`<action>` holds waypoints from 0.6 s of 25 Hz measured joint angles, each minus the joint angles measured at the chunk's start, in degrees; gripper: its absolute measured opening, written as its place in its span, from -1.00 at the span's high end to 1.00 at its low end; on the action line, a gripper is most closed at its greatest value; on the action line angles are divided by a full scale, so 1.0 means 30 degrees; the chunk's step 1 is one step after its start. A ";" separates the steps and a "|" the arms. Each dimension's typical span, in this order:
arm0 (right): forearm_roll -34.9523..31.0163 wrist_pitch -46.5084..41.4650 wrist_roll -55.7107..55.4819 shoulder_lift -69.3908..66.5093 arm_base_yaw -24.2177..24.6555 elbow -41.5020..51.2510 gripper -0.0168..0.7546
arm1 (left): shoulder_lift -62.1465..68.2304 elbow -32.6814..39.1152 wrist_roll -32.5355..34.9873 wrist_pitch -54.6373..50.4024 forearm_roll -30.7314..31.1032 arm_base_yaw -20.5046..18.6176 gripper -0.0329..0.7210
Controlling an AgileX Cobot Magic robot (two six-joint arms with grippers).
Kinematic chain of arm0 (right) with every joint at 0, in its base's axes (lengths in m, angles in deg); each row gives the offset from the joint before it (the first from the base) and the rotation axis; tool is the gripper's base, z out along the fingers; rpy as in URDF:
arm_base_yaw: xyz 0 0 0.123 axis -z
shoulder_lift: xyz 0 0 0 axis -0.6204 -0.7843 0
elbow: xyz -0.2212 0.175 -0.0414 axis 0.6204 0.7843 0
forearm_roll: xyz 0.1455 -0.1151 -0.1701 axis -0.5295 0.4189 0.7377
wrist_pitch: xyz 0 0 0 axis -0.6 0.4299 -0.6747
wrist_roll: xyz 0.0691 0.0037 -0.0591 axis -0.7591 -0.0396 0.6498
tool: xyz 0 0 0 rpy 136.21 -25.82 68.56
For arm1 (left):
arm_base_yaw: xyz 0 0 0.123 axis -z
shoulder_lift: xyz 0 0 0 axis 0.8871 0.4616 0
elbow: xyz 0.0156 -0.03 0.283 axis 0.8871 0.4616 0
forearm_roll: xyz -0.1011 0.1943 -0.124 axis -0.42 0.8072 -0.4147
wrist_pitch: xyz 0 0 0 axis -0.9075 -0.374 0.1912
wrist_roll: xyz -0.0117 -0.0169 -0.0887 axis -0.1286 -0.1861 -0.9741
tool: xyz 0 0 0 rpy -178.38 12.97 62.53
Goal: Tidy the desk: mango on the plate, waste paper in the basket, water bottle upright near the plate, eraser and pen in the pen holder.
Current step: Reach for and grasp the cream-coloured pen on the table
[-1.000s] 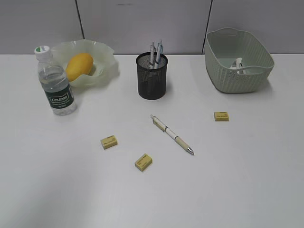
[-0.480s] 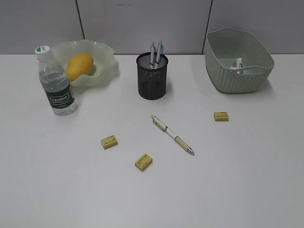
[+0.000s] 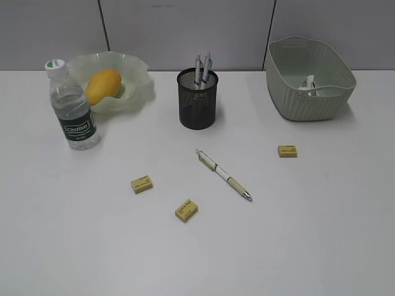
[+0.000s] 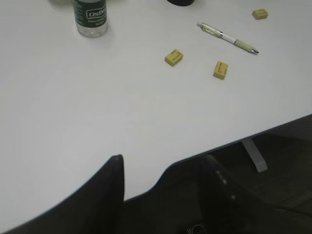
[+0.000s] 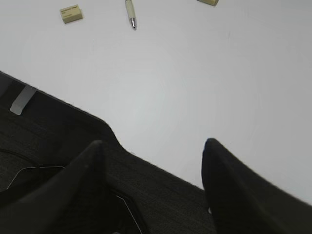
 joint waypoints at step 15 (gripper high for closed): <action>0.0000 0.0000 0.0000 0.0000 0.0000 0.0000 -0.32 | 0.0000 0.0711 0.2627 0.2204 -0.1259 0.0000 -0.03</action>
